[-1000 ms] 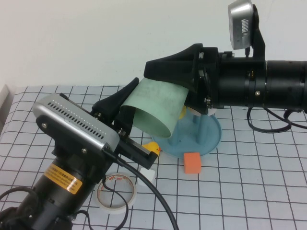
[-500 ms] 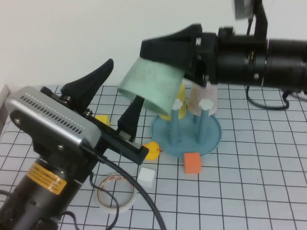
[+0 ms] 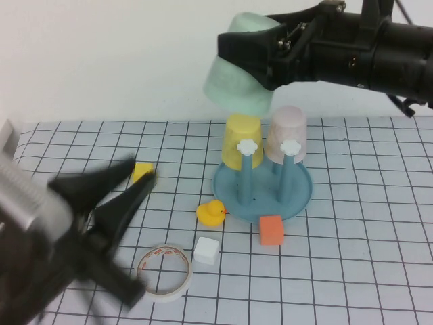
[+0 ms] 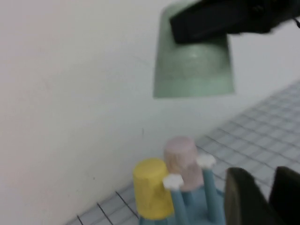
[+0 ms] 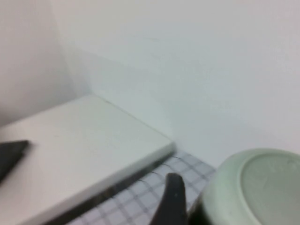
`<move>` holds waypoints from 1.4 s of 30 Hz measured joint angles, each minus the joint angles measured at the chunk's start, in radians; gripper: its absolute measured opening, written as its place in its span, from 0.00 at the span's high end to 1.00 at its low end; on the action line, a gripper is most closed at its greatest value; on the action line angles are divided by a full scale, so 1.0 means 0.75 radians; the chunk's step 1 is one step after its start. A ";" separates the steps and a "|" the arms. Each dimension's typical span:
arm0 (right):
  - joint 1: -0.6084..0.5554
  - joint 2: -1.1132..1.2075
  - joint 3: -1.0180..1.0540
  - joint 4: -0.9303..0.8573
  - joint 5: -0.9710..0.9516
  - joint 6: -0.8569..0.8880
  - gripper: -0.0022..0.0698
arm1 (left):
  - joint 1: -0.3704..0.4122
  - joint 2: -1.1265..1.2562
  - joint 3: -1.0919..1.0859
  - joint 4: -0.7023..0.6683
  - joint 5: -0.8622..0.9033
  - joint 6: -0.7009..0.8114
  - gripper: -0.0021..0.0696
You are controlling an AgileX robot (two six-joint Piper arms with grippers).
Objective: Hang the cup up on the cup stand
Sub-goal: Place the cup on the cup holder
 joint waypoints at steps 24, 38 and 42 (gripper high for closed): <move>0.000 0.398 -0.112 0.022 -0.347 -0.222 0.15 | 0.000 -0.515 0.002 0.237 1.007 -0.106 0.97; 0.000 0.529 -0.174 0.024 -0.344 -0.243 0.16 | 0.000 -0.520 0.002 0.453 1.060 -0.294 0.97; 0.000 0.539 -0.174 0.024 -0.344 -0.272 0.16 | 0.000 -0.520 0.002 0.485 1.062 -0.302 0.97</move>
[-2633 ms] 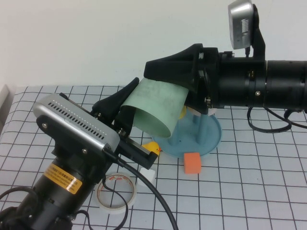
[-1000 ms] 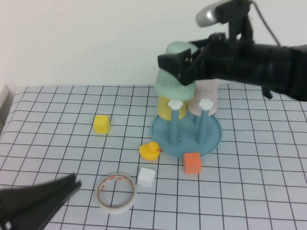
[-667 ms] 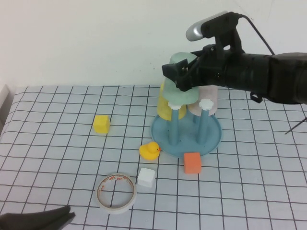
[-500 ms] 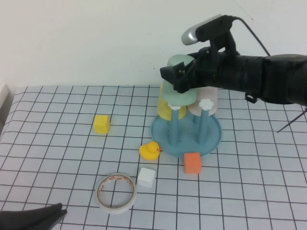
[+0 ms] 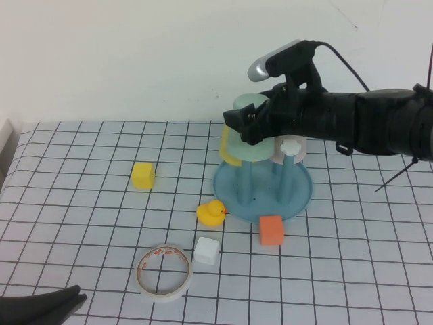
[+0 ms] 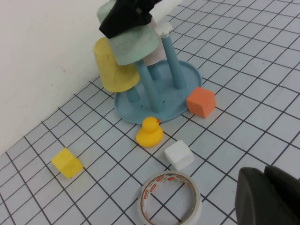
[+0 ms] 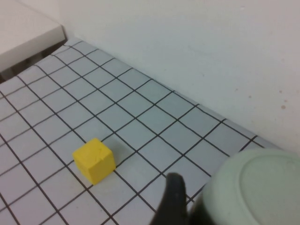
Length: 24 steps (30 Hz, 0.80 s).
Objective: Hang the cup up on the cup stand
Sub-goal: Place the cup on the cup holder
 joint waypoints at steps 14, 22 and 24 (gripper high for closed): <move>0.000 0.052 0.000 0.002 0.027 -0.027 0.16 | 0.000 0.000 0.000 0.011 0.016 -0.005 0.97; 0.000 0.018 0.000 0.002 0.001 0.026 0.16 | 0.000 0.000 0.000 0.082 0.055 -0.134 0.97; 0.000 0.002 -0.002 0.002 -0.031 0.032 0.15 | 0.000 0.000 0.000 0.089 0.073 -0.162 0.97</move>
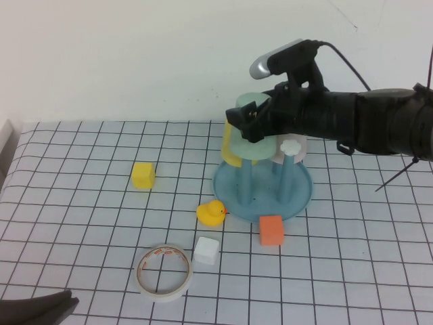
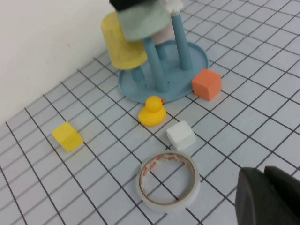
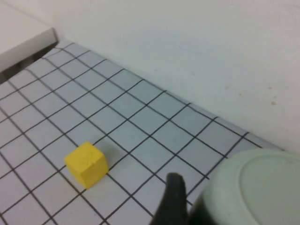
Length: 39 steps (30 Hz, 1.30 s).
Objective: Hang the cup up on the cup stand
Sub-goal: Place the cup on the cup holder
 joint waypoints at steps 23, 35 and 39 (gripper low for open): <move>0.000 -0.003 0.000 0.010 -0.041 0.166 0.14 | 0.000 0.000 0.000 0.009 0.034 -0.039 0.97; 0.038 0.072 0.000 0.010 0.008 0.083 0.04 | 0.000 0.000 0.000 0.018 0.043 -0.039 0.97; 0.038 0.072 0.000 0.010 -0.023 0.046 0.03 | 0.000 0.000 0.000 0.018 0.061 -0.039 0.97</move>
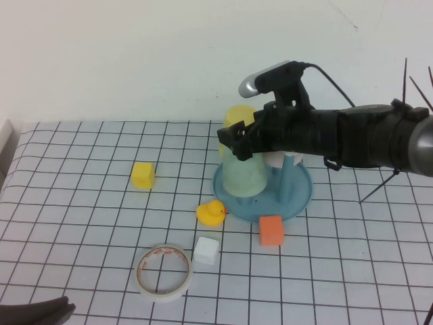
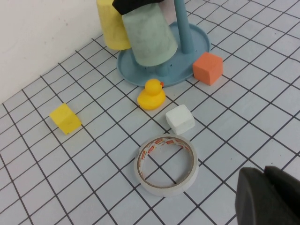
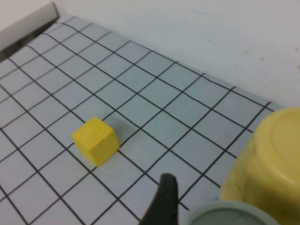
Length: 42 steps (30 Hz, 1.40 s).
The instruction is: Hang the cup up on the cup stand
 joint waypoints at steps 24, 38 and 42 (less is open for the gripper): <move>0.000 -0.850 0.433 0.000 0.142 0.155 0.96 | 0.000 -0.369 0.021 0.140 0.077 -0.221 0.97; 0.000 -1.684 0.996 0.000 0.121 0.022 0.96 | 0.000 -0.537 0.322 0.198 -0.135 -0.322 0.97; 0.000 -1.878 1.087 0.000 0.081 0.017 0.96 | 0.000 -0.537 0.328 0.198 -0.129 -0.323 0.97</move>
